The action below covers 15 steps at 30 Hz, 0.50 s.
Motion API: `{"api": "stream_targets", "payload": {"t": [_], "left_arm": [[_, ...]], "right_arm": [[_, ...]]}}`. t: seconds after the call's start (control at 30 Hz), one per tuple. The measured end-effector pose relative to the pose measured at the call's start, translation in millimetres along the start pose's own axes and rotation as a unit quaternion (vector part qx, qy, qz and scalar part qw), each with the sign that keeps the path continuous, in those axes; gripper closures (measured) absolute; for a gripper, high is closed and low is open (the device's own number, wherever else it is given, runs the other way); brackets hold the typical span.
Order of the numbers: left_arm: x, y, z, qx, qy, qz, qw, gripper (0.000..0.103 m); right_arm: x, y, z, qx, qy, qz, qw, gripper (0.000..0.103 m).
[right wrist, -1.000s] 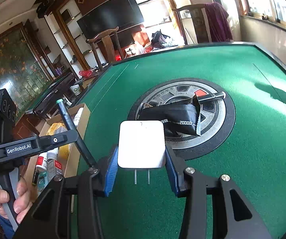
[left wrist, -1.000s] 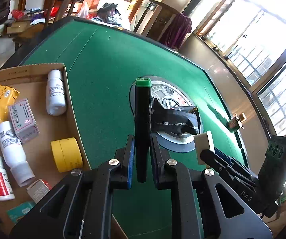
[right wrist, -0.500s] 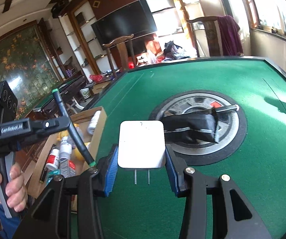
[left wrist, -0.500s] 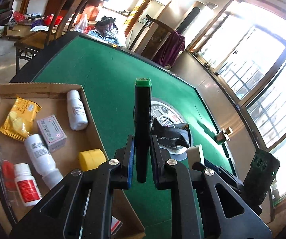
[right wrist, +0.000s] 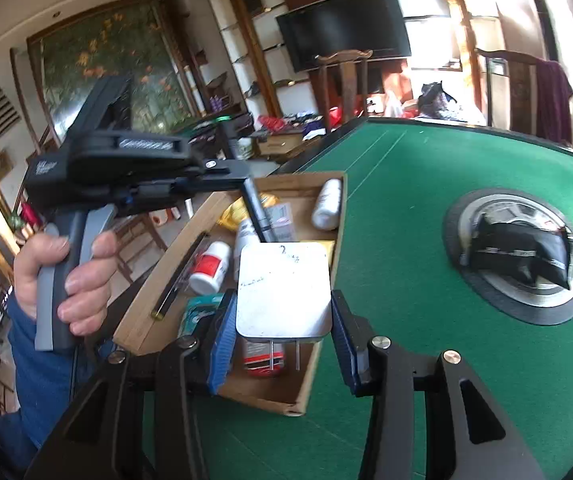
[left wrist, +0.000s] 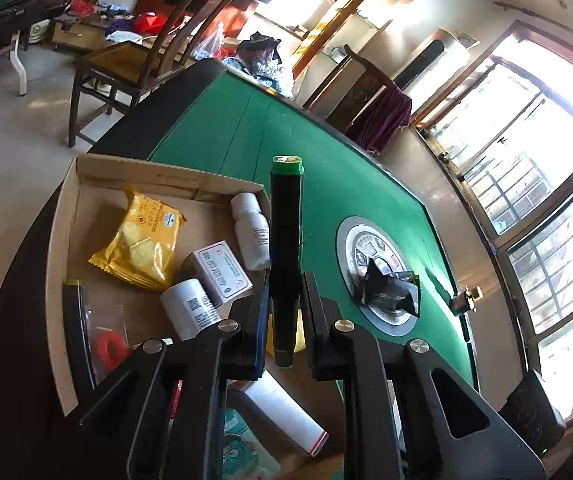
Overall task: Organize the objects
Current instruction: 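Carry the marker and charger plug over the tray with both tools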
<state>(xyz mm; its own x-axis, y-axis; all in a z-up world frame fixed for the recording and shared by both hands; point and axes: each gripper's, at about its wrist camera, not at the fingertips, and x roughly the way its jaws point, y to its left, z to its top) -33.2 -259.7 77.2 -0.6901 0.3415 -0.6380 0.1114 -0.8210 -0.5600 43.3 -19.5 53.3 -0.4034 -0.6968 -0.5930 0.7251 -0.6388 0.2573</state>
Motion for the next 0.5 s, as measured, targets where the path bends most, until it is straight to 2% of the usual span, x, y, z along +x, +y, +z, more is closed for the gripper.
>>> {"api": "stream_targets", "payload": {"t": [0.2,0.5], "left_arm": [[13.1,13.5,1.0,-0.021,0.014,0.016,0.9996,0.089],[30.3,22.1,-0.3,-0.031,0.034,0.031,0.9985,0.089]], "right_arm": [[19.5,23.2,-7.7,-0.029,0.025,0.019,0.999,0.059],[44.3,43.5,-11.1,-0.057,0.05,0.021,0.997,0.059]]}}
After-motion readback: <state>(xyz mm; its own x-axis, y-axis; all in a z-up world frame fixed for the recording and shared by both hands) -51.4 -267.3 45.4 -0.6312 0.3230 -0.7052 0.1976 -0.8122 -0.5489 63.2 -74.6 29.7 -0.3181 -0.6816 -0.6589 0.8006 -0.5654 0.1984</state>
